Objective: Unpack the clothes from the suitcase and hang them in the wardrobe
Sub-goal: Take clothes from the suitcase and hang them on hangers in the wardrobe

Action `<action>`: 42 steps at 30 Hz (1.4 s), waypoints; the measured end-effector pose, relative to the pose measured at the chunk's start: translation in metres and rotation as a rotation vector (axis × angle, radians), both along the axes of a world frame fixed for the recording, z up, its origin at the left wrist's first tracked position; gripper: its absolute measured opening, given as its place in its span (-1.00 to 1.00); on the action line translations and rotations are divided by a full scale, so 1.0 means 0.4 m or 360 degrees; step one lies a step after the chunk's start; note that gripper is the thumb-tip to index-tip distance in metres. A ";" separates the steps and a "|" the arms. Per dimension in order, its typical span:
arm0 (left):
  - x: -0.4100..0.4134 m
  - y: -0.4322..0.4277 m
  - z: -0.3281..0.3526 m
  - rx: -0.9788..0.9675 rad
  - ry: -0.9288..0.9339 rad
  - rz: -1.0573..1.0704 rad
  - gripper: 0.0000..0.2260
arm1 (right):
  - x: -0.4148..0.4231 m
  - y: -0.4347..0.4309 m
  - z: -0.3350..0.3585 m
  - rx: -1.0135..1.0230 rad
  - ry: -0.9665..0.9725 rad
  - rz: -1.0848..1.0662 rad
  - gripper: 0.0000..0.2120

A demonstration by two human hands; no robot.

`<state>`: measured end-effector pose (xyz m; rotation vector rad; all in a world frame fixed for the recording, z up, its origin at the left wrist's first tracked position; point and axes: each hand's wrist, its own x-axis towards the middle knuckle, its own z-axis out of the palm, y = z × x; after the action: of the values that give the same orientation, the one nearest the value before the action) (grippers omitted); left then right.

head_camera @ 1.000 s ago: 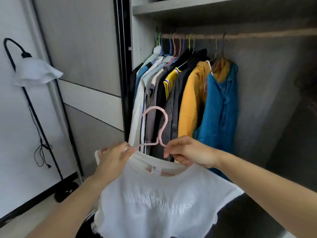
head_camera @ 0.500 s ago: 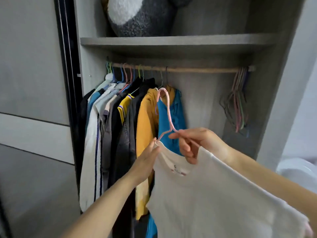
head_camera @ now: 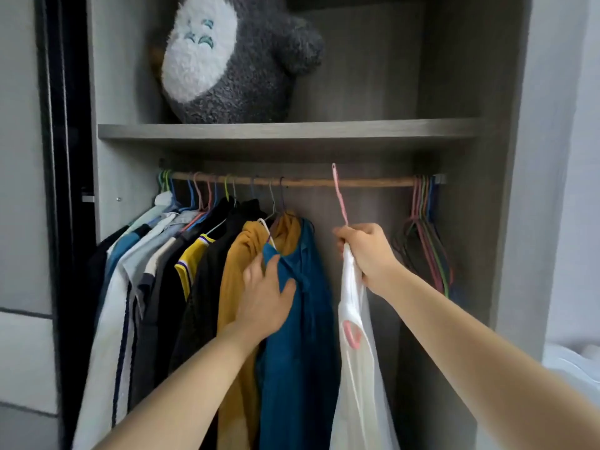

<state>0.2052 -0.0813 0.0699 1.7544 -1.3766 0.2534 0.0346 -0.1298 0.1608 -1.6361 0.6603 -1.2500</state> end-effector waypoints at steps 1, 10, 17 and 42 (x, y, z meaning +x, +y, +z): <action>0.025 -0.019 0.017 -0.0002 -0.0028 0.0062 -0.48 | 0.023 -0.031 0.008 -0.0033 0.0019 -0.0054 -0.72; 0.187 -0.197 0.114 0.0019 -0.0227 0.0432 -0.69 | 0.239 -0.348 0.094 -0.0163 0.0058 -0.0255 -0.87; 0.233 -0.249 0.088 -0.0139 -0.0483 0.0430 -0.72 | 0.370 -0.484 0.058 -0.0095 0.0081 -0.0256 -0.82; 0.263 -0.021 -0.093 -0.0405 -0.0047 0.0506 -0.71 | 0.527 -0.268 -0.106 -0.0962 0.0402 -0.0574 -0.61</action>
<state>0.3105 -0.0895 0.0329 1.7509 -1.0291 0.6027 0.2454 -0.2371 0.1182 -2.2706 0.8074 -1.6239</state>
